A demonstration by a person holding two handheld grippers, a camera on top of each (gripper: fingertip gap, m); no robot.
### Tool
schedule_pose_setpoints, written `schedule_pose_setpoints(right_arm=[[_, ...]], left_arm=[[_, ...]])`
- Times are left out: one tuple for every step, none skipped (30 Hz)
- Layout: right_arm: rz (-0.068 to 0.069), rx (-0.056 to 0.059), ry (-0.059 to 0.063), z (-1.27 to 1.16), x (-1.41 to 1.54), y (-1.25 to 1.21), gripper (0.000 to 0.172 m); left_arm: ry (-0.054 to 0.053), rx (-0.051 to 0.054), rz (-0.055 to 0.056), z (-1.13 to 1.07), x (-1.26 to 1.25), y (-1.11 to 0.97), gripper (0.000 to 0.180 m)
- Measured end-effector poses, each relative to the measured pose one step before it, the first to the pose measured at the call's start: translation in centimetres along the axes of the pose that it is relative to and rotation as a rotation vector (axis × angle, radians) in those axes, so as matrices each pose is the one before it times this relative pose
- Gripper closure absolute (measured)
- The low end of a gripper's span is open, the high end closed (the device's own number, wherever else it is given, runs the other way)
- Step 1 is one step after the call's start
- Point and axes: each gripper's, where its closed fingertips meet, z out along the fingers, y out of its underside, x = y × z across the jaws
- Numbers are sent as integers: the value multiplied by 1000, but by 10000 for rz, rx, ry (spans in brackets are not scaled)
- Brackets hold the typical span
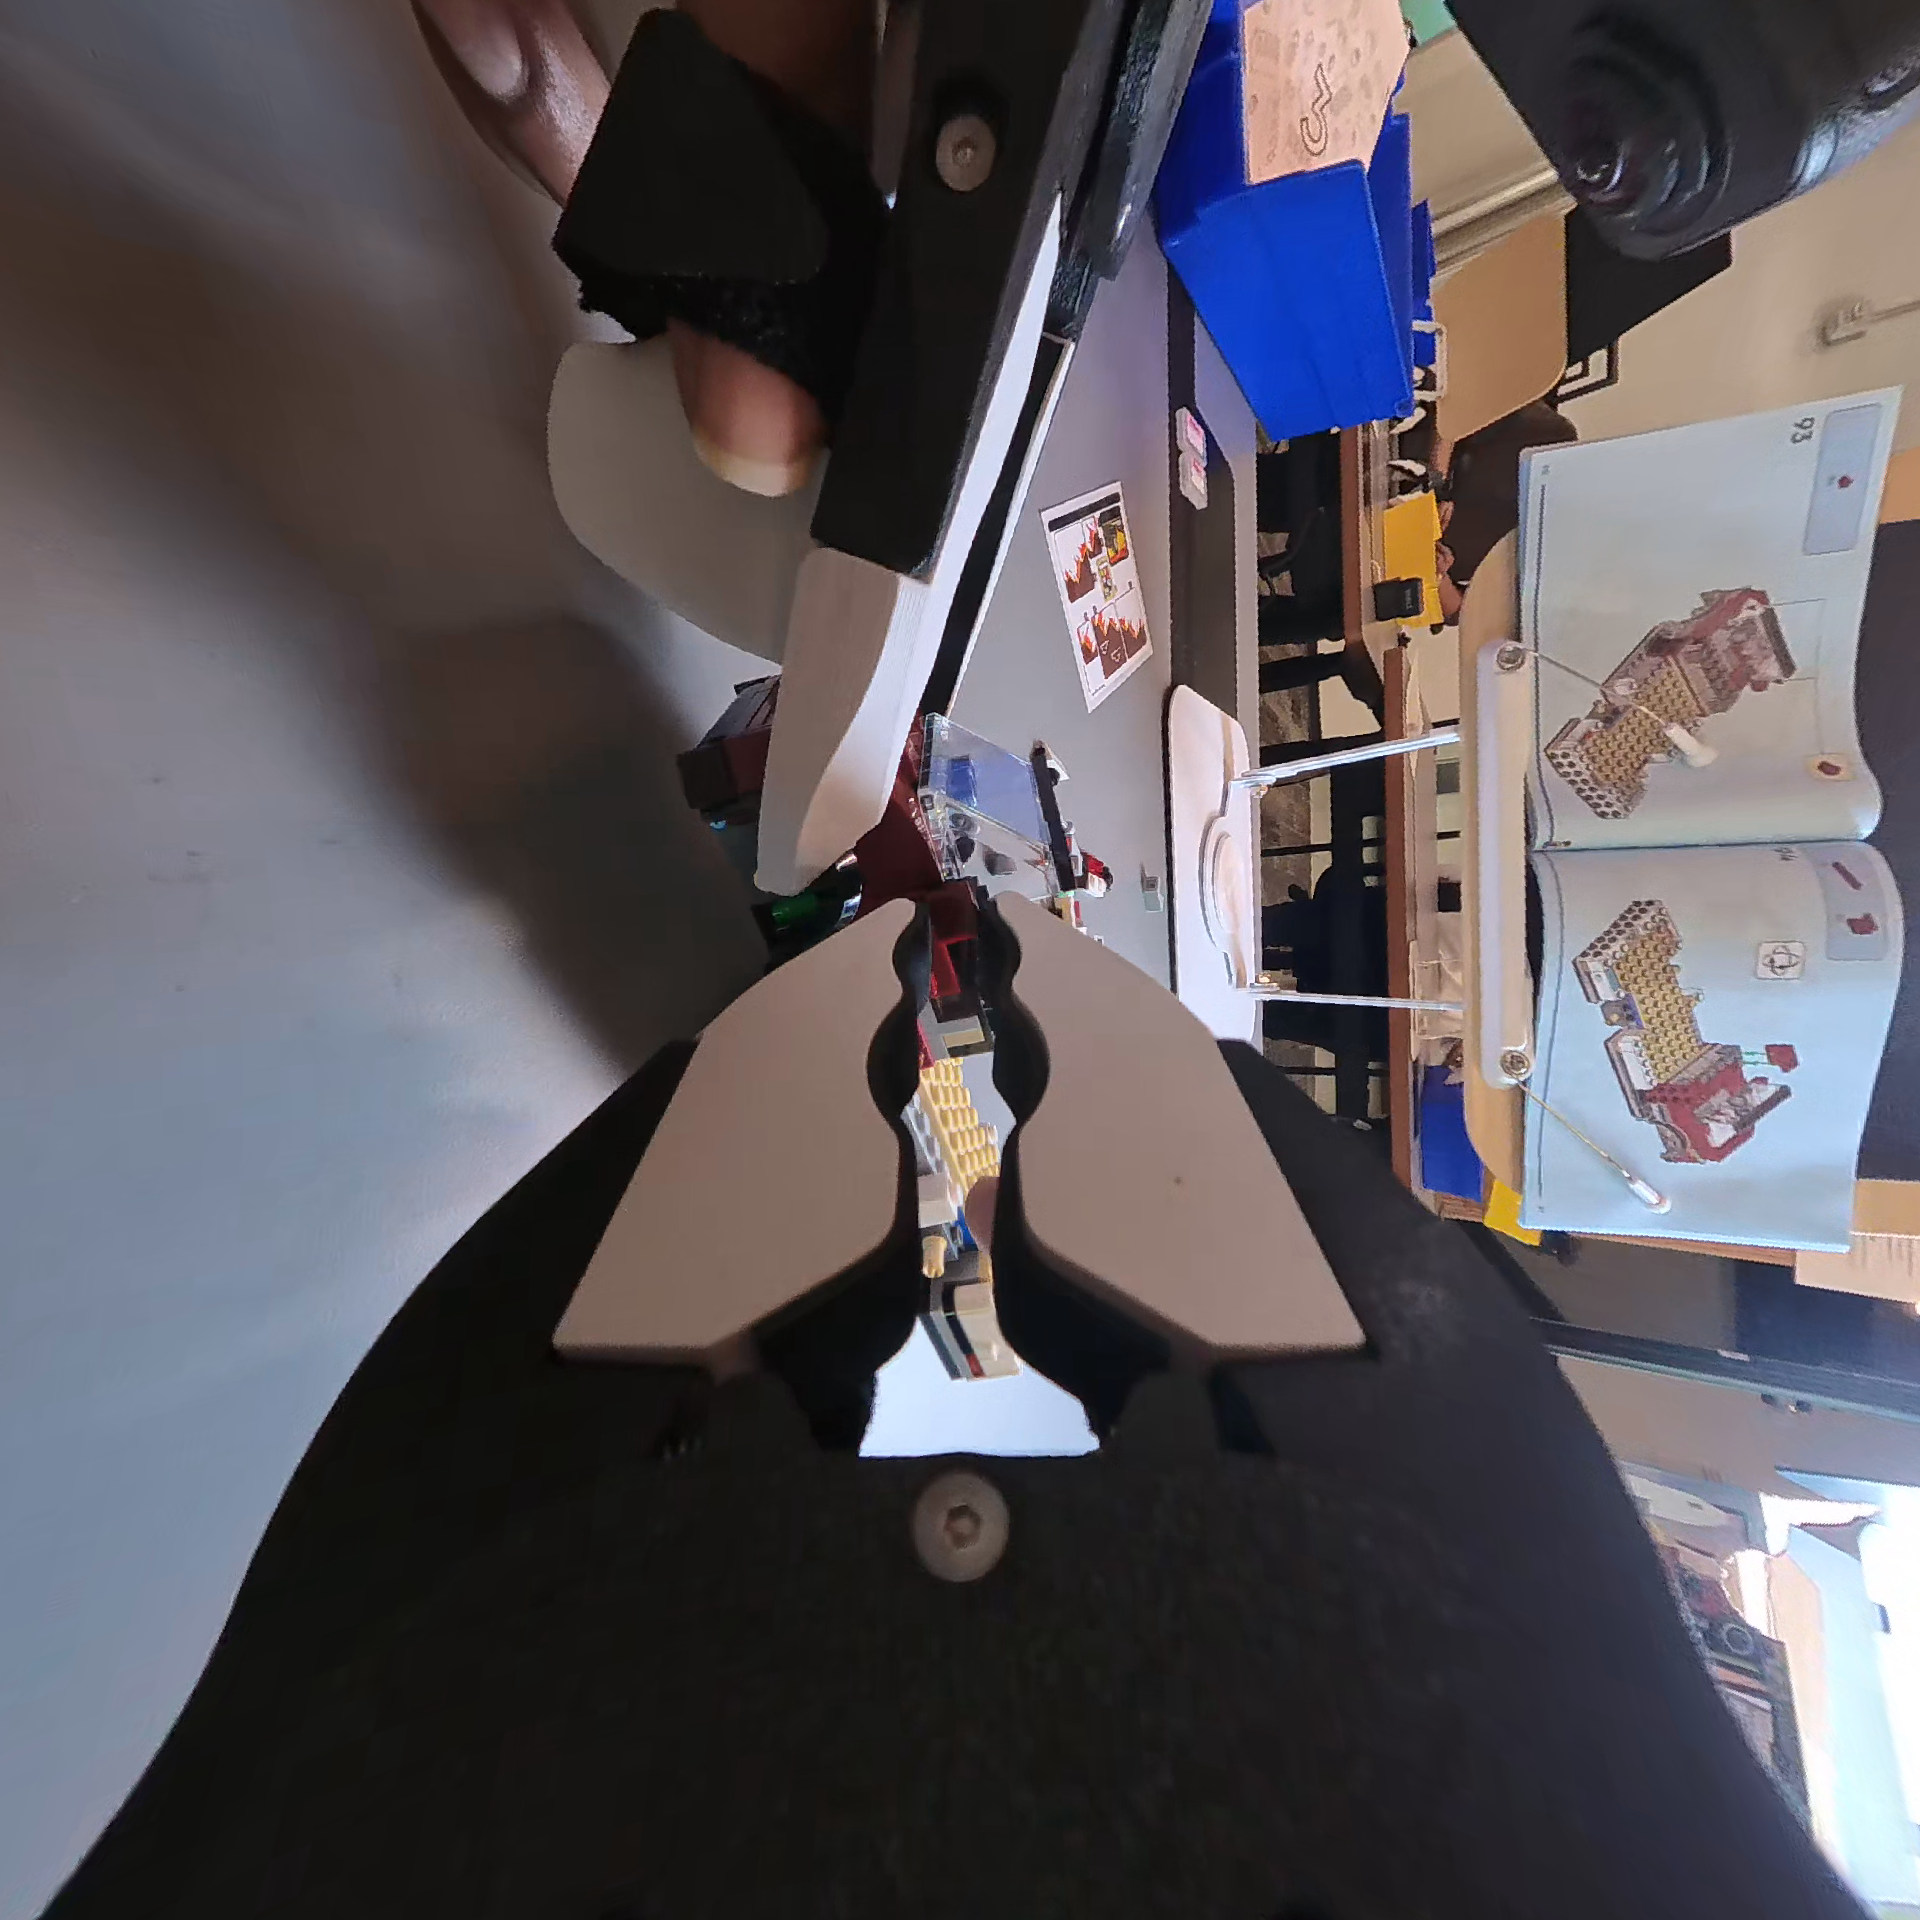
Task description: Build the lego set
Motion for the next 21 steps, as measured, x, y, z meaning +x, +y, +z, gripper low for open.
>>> schedule_pose_setpoints(right_arm=[[92,-15,16,21,14,1,162],[115,-10,-10,12,7,-1,163],[84,-7,-7,-2,4,4,163],[55,-10,10,4,16,12,163],[46,-10,7,5,-18,11,163],[58,-15,9,8,-18,23,163],[78,-16,13,13,-21,29,163],[54,-2,0,4,-33,9,163],[36,-8,11,10,-27,11,162],[32,-14,13,-3,-5,11,163],[7,-2,5,-3,-12,1,163],[3,-7,10,1,11,2,163],[6,-10,3,0,-5,-7,163],[-4,-8,1,3,13,-9,163],[1,-4,1,-1,9,-6,163],[-21,3,2,1,4,-6,163],[-39,5,10,-6,13,-3,163],[-44,11,16,-3,9,-13,163],[-26,26,20,-9,24,-18,163],[21,56,-8,-48,7,-29,163],[94,103,-91,-109,-37,-76,162]], left_arm=[[-1,14,-24,-6,-17,-22,121],[-7,-1,-1,-6,-5,-6,121],[-6,2,-7,2,-3,-3,121],[-7,17,-14,1,2,-14,121],[-8,-4,-12,23,2,15,120],[-15,-4,-4,24,-13,15,120],[-13,2,-13,33,-8,15,120],[-4,-25,2,25,-7,42,120],[-16,0,6,27,0,19,120],[-14,2,0,13,1,-1,120],[-1,-9,10,1,-3,9,120],[2,1,-7,-4,-5,-4,120],[-2,2,2,-2,2,4,120],[-4,1,0,-5,-1,-8,121],[-7,3,6,-3,-10,-12,120],[-14,8,18,-16,-2,-7,120],[-9,11,17,-5,-6,-9,120],[-3,13,16,-8,-11,-15,120],[2,29,16,-25,-2,-41,120],[2,44,42,-35,12,-43,120],[36,47,80,-56,68,-26,120]])
